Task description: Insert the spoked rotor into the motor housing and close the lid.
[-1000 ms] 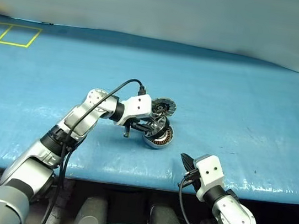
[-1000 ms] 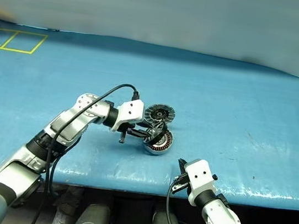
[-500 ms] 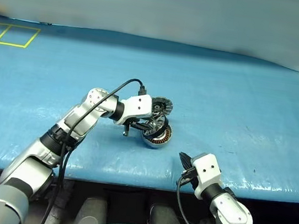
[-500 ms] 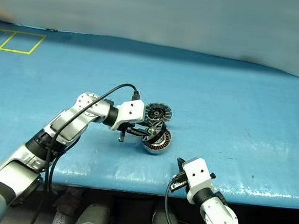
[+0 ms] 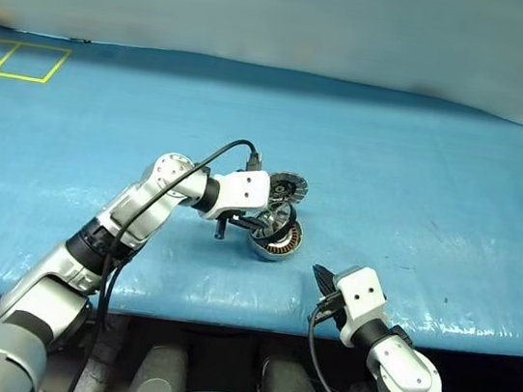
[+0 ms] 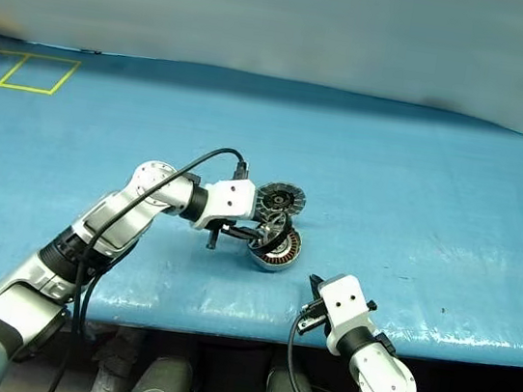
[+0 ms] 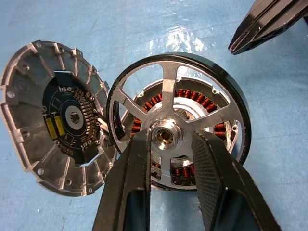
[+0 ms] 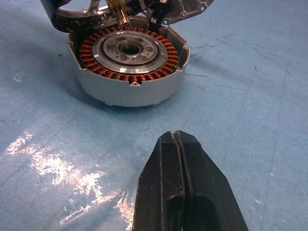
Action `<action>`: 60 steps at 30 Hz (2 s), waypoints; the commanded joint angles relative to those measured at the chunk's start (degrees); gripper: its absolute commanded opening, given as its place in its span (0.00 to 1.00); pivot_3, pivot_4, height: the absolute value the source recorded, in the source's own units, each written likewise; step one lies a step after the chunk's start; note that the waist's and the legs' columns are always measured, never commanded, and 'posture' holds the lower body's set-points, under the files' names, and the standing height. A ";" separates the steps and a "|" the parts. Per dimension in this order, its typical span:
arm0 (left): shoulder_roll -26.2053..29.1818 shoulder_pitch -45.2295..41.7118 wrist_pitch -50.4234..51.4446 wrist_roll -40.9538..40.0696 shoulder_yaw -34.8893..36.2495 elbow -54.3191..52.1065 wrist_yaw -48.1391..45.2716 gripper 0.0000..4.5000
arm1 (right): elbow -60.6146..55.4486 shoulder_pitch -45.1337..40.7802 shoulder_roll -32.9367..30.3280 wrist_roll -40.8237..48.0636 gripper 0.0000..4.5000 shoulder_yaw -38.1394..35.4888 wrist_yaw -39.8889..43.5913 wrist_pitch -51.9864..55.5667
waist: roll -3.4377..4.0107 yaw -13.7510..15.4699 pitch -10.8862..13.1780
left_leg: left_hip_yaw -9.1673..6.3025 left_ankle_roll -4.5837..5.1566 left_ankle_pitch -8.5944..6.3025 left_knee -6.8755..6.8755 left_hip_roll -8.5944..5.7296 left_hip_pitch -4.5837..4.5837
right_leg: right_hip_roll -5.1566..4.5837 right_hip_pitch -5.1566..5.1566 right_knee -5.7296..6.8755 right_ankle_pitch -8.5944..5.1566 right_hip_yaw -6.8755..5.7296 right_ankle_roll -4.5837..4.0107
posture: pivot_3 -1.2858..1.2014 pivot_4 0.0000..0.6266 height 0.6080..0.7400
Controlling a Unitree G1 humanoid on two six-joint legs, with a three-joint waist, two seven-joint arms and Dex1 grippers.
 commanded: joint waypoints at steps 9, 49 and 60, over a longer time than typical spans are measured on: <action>0.20 -0.95 -0.10 3.22 -0.44 -0.24 1.66 0.20 | -0.54 -0.14 0.13 -0.39 0.00 -0.01 -0.26 -1.24 | 0.00 -0.04 0.00 | 0.00 0.00 0.00 0.00 0.00 0.00 | 0.00 0.00 0.00 0.00 0.00 0.00 | 0.52 0.24 1.00; 0.43 10.41 -4.55 -10.27 12.43 -6.25 3.88 0.54 | -2.88 -6.18 0.55 2.03 0.00 0.92 2.11 -1.25 | 0.02 -0.16 0.02 | 0.03 0.00 0.00 -0.06 0.02 0.04 | -0.01 0.00 -0.03 -0.01 0.01 0.01 | 0.52 0.24 1.00; -2.32 26.94 -7.68 -17.08 19.88 -7.56 10.15 0.54 | 10.80 -24.70 3.37 0.35 0.00 8.55 5.40 -1.56 | -0.02 0.00 0.05 | 0.05 0.00 0.00 -0.09 0.07 0.07 | 0.01 -0.01 -0.02 0.02 -0.01 0.03 | 0.52 0.24 1.00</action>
